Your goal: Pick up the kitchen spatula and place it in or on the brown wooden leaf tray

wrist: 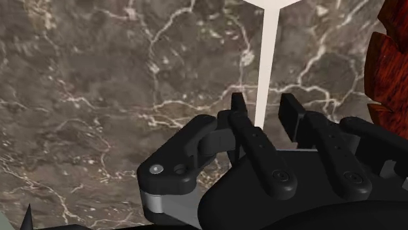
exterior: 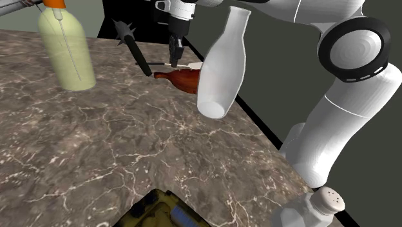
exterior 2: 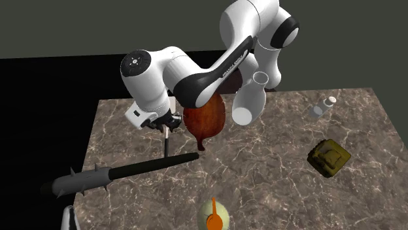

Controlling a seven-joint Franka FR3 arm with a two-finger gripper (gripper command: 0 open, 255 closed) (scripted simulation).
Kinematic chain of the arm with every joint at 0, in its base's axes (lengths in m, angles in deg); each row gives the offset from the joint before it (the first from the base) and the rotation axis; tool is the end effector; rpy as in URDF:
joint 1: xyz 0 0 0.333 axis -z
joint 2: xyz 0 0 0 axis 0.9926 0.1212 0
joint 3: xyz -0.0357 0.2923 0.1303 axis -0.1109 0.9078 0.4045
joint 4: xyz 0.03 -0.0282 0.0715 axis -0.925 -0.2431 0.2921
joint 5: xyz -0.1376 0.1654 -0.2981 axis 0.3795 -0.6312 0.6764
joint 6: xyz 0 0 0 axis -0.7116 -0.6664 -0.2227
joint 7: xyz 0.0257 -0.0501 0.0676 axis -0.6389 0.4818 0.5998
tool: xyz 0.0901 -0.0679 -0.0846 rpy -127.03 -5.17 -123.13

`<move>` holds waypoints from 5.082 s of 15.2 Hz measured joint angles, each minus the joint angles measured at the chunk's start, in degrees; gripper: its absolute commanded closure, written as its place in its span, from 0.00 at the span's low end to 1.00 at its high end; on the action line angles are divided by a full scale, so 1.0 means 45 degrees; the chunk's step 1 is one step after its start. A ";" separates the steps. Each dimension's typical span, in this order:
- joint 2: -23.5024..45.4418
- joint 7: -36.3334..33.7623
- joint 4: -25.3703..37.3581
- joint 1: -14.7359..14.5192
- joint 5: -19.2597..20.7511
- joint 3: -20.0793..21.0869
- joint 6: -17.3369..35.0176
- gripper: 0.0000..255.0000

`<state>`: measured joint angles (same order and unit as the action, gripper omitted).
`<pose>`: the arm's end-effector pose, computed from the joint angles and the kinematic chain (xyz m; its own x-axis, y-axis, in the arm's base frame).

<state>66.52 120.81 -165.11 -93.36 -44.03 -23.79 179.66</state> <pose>0.5399 0.0557 0.5653 0.5251 0.8484 0.0661 0.8503 -0.5263 0.0007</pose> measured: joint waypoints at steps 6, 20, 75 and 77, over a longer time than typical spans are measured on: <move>0.0000 0.0000 0.0000 -0.0001 -0.0001 0.0001 0.0001 1.00; 0.0477 -0.0043 0.2495 0.0037 -0.0041 -0.0031 -0.2015 1.00; -0.5229 -0.1605 -0.2919 -0.0586 0.0178 0.0892 -0.2224 0.00; -0.5208 -0.1586 -0.2800 -0.0578 0.0184 0.0874 -0.2326 0.00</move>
<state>43.08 113.67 -177.71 -95.96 -43.21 -19.85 169.19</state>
